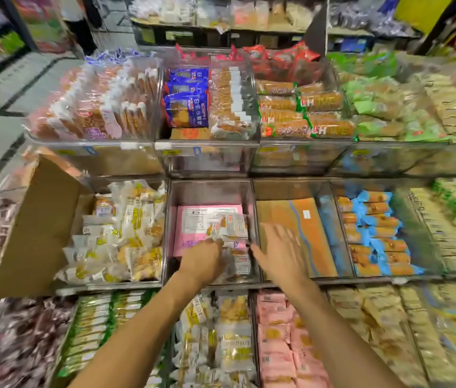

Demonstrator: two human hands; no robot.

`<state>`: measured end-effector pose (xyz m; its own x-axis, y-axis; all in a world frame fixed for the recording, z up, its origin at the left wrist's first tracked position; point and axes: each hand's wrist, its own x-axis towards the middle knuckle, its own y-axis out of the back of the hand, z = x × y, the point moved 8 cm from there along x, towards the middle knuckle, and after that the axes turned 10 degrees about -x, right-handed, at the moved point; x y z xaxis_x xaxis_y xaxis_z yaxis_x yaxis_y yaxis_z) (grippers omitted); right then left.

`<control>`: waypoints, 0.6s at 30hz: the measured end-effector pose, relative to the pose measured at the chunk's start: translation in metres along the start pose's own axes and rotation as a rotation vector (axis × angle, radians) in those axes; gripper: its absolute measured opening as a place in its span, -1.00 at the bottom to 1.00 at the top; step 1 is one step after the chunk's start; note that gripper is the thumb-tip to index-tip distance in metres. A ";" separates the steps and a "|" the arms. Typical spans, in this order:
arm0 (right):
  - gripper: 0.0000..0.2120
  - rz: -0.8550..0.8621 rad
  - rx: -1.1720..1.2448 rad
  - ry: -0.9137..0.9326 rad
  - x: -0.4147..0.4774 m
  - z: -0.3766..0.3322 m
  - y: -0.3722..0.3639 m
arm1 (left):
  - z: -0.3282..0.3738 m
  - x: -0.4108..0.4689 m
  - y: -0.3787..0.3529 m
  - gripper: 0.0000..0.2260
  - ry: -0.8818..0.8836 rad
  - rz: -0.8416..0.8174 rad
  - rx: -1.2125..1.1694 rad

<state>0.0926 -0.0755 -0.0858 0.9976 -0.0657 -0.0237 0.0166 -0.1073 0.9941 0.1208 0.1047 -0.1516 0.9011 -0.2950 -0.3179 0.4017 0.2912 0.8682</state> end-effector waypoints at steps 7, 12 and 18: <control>-0.43 0.002 0.087 -0.070 0.003 0.022 -0.006 | -0.001 0.022 -0.025 -0.61 0.025 -0.020 -0.189; -0.45 -0.008 0.135 -0.046 0.004 0.024 -0.008 | -0.006 0.022 -0.022 -0.81 0.014 0.048 -0.216; -0.58 0.033 0.229 0.002 0.011 0.015 -0.002 | 0.002 0.011 -0.002 -0.86 -0.072 0.068 -0.240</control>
<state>0.1028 -0.0913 -0.0899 0.9974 -0.0710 0.0088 -0.0316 -0.3279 0.9442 0.1297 0.0991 -0.1557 0.9168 -0.3286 -0.2269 0.3758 0.5178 0.7685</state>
